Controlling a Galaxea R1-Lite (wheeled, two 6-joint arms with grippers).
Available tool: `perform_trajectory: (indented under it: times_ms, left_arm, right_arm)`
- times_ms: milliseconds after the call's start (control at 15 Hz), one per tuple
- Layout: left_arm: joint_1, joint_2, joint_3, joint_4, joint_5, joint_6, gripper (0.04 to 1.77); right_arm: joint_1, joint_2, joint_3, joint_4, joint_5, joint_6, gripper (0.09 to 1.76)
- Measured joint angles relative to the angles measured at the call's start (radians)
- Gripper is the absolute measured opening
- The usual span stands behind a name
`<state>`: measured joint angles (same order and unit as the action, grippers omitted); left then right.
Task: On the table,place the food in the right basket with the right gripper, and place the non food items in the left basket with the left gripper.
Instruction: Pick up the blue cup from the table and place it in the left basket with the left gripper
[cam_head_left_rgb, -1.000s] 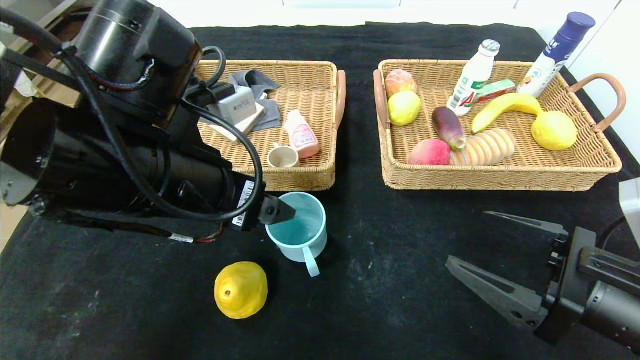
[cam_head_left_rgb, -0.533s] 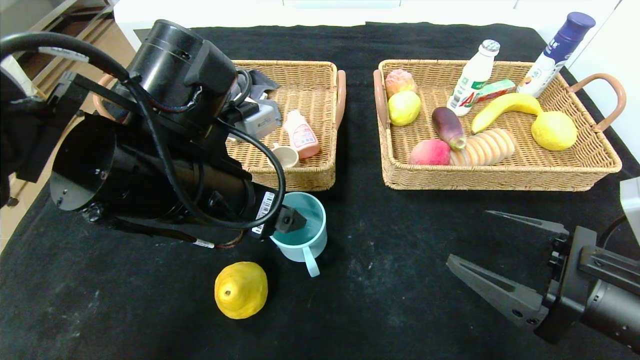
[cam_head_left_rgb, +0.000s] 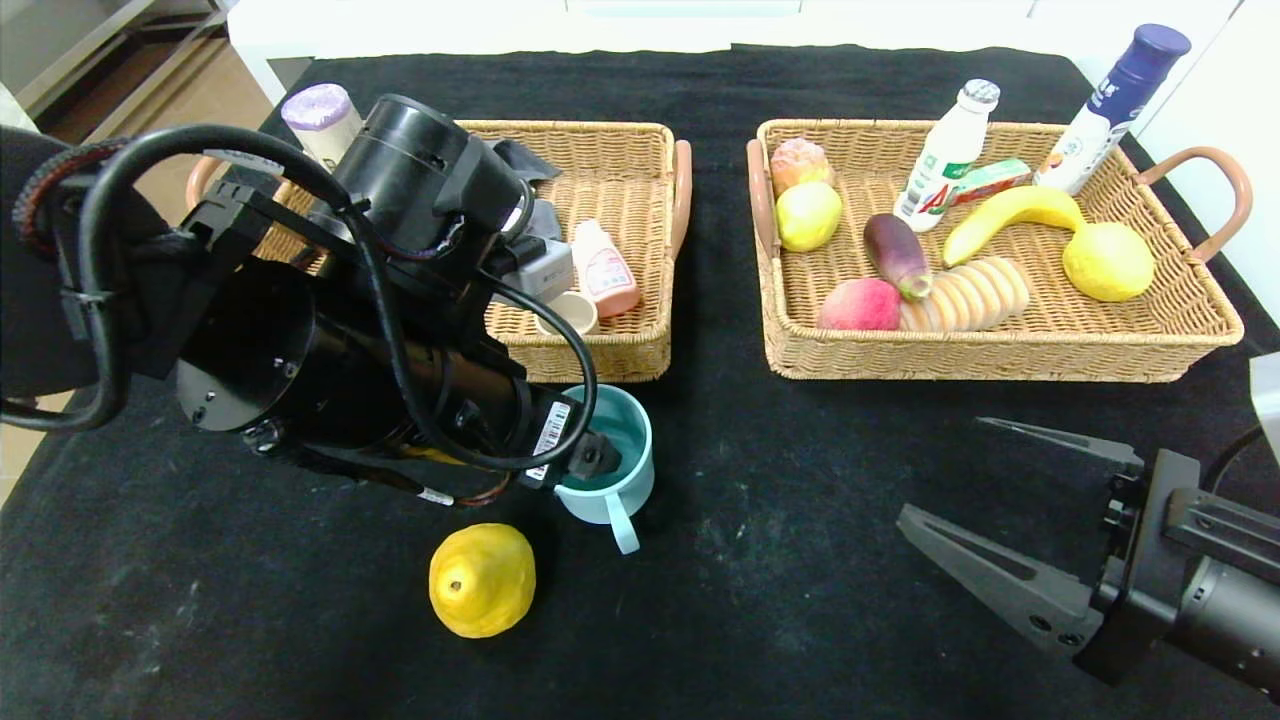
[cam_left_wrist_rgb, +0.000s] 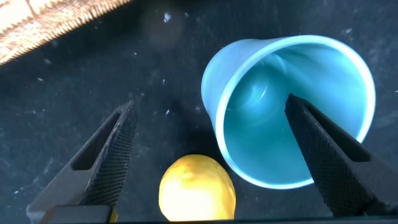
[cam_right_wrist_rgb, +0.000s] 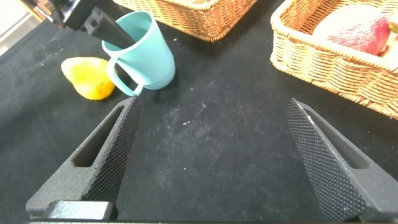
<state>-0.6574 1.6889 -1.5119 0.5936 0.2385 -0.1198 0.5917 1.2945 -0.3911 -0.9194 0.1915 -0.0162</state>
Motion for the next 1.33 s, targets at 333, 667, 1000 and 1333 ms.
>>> perform_trajectory:
  times_ms: [333, 667, 1000, 1333]
  left_arm:
    - [0.003, 0.016, -0.002, 0.000, 0.001, 0.001, 1.72]
    - [0.004, 0.023, -0.004, 0.000, -0.001, 0.001, 1.07]
    - [0.002, 0.029, -0.004, -0.001, -0.001, 0.002, 0.17]
    - [0.002, 0.031, -0.001, -0.002, -0.001, 0.001, 0.17]
  right_arm:
    - [-0.003, -0.007, -0.001, 0.000, 0.000, -0.001, 1.71]
    - [-0.003, -0.007, -0.001, 0.000, 0.000, 0.000, 1.71]
    - [-0.003, -0.008, -0.001, 0.000, 0.000, 0.000, 1.71]
    - [-0.003, -0.009, 0.000, 0.000, 0.000, 0.000, 1.71]
